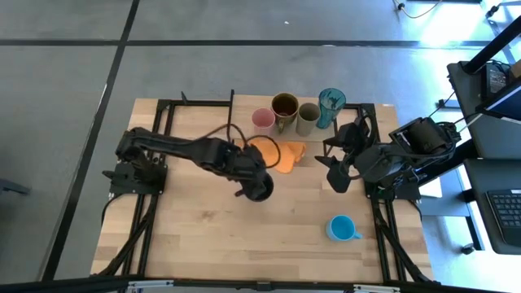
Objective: Stack small to large cups/mugs on shelf
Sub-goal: Put the black mug on the shelf
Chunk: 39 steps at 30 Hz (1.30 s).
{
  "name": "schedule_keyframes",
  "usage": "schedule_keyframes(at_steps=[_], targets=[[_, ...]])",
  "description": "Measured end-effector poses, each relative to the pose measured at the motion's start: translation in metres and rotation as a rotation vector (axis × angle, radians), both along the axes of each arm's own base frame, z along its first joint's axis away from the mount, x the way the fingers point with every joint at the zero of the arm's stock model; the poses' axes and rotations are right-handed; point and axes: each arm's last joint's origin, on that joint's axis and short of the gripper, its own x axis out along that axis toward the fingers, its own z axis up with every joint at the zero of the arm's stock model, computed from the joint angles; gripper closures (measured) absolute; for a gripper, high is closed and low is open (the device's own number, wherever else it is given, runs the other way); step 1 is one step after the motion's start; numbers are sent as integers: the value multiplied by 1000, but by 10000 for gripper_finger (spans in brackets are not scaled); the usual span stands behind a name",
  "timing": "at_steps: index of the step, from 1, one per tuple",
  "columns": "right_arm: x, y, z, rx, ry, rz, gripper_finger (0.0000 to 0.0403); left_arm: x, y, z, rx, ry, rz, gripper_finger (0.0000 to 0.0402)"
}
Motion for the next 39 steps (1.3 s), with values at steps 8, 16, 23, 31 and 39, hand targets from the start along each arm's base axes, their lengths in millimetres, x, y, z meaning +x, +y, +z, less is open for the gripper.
schedule_keyframes(at_steps=[8,16,23,31,39], targets=[[-1,2,0,-1,0,9,155,-50,24,43,48,-58,159,387],[-3,6,0,-5,-3,25,155,-95,47,75,82,-146,292,387],[-3,6,0,-15,-9,16,155,-113,82,87,118,-174,386,387],[-3,6,0,-15,-12,9,155,-117,145,95,140,-272,500,387],[-3,5,1,-3,-24,-11,155,-109,213,82,95,-326,671,387]])
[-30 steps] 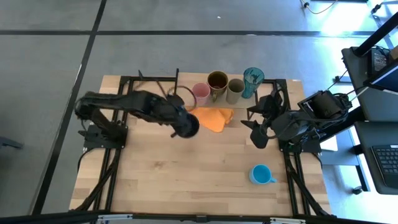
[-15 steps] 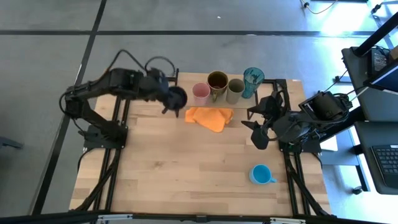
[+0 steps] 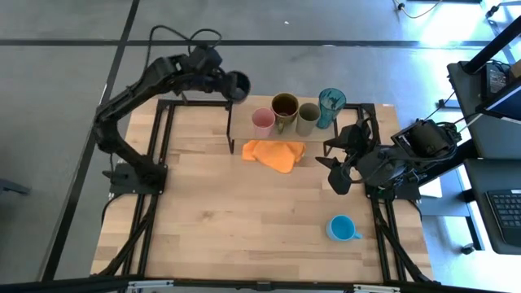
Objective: Stack small to large cups/mugs on shelf
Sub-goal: Put the black mug on the shelf
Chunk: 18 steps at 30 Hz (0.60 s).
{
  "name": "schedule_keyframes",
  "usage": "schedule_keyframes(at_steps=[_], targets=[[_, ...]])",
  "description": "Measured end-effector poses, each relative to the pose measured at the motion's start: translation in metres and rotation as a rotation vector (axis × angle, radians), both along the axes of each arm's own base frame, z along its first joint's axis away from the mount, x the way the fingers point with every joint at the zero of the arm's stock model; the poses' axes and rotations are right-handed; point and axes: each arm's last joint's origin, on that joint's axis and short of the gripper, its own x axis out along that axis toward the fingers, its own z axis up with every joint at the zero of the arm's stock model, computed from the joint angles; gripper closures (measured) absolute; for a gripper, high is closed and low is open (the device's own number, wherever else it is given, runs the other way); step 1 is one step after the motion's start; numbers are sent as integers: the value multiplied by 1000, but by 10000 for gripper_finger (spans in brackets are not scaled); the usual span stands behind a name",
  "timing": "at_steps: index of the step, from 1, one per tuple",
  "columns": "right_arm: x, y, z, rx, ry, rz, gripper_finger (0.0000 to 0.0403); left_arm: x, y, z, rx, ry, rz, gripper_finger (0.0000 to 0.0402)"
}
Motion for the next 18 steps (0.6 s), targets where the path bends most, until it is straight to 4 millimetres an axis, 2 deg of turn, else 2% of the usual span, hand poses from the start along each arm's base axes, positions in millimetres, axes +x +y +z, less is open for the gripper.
schedule_keyframes(at_steps=[4,8,12,18], targets=[[0,0,0,1,-2,-4,155,13,20,-18,-52,29,29,387],[0,0,0,-7,-7,-12,155,32,32,-26,-46,-34,0,387],[0,0,0,4,-15,-25,155,42,38,-35,-49,-32,-8,387],[0,0,0,3,-17,-27,155,45,41,-41,-66,-5,16,387]])
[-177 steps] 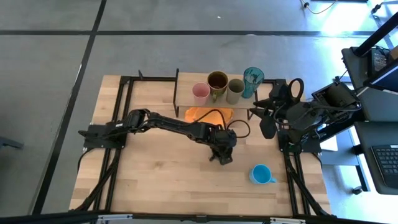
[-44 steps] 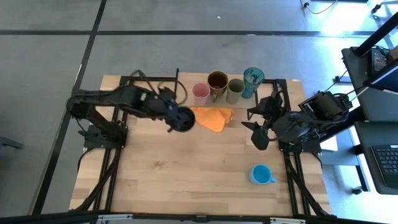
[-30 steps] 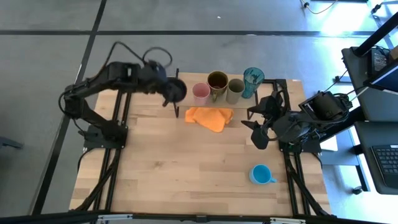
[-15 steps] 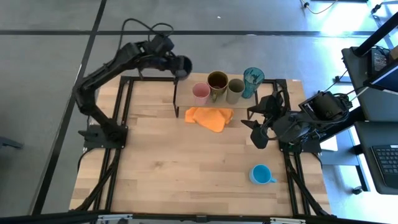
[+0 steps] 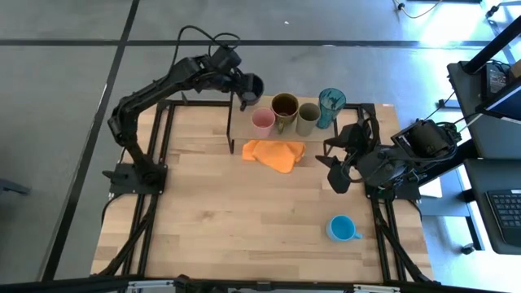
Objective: Stack small to large cups/mugs on shelf
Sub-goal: Put the black mug on the shelf
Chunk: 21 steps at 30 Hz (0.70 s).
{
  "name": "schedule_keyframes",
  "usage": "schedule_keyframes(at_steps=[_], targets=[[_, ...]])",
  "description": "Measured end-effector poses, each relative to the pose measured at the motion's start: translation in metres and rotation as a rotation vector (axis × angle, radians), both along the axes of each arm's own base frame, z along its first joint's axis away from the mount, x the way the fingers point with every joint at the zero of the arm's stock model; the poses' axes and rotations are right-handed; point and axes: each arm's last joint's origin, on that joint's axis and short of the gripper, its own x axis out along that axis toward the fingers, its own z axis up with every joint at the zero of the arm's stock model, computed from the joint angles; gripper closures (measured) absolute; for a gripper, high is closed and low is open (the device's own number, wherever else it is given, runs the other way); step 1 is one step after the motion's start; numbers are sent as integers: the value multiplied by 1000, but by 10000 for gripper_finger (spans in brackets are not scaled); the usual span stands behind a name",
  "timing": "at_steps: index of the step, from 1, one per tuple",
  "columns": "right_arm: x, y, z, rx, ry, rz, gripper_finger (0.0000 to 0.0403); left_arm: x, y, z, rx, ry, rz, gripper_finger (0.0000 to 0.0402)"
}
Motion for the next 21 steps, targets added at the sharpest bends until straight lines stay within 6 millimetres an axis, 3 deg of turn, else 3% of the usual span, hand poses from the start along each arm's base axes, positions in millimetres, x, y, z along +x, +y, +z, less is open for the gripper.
schedule_keyframes(at_steps=[21], targets=[[0,0,0,-13,-4,-5,155,16,4,-26,-166,0,25,386]])
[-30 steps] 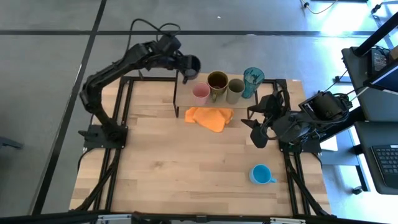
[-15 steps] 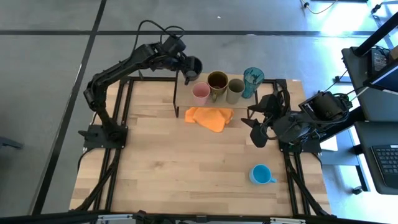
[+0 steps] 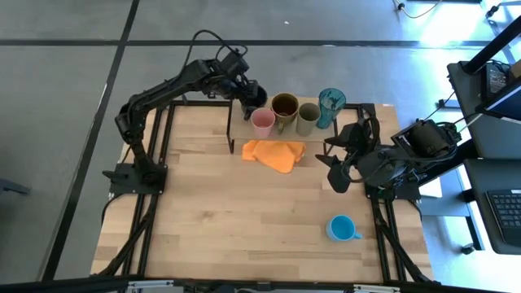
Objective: Stack small to large cups/mugs on shelf
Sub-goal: Put the black mug on the shelf
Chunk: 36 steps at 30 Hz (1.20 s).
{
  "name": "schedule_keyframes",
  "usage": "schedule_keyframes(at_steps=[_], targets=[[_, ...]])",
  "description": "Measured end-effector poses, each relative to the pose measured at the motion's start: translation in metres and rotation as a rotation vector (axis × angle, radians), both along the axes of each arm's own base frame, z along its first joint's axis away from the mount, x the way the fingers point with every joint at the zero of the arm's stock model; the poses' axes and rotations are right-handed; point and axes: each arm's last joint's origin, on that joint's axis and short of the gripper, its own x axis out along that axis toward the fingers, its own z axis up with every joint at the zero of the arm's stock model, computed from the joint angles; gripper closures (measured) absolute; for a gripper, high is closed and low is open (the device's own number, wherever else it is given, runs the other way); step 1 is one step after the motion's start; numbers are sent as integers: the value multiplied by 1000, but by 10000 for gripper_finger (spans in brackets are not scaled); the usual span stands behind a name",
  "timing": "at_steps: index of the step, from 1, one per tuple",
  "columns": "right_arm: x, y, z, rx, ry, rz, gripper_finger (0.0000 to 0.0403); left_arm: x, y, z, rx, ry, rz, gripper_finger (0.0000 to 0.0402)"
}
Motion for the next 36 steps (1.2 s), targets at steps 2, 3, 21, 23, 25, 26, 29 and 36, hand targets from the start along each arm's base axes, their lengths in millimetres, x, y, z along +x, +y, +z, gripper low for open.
schedule_keyframes(at_steps=[2,3,21,23,25,26,29,36], targets=[[0,0,0,0,0,0,155,0,0,0,2,-2,4,386],[0,0,0,-1,0,1,155,-1,0,0,-7,4,12,386],[0,0,0,-27,7,11,155,1,-10,-2,-88,-13,39,386],[0,0,0,-32,10,15,155,2,-12,-2,-88,-10,36,385],[0,0,0,-39,13,21,155,2,-12,-2,-76,-3,41,385],[0,0,0,-40,13,22,155,2,-12,-2,-73,1,44,385],[0,0,0,-41,14,23,155,1,-13,-3,-75,15,48,385],[0,0,0,-44,16,26,155,2,-15,-3,-78,16,44,370]])
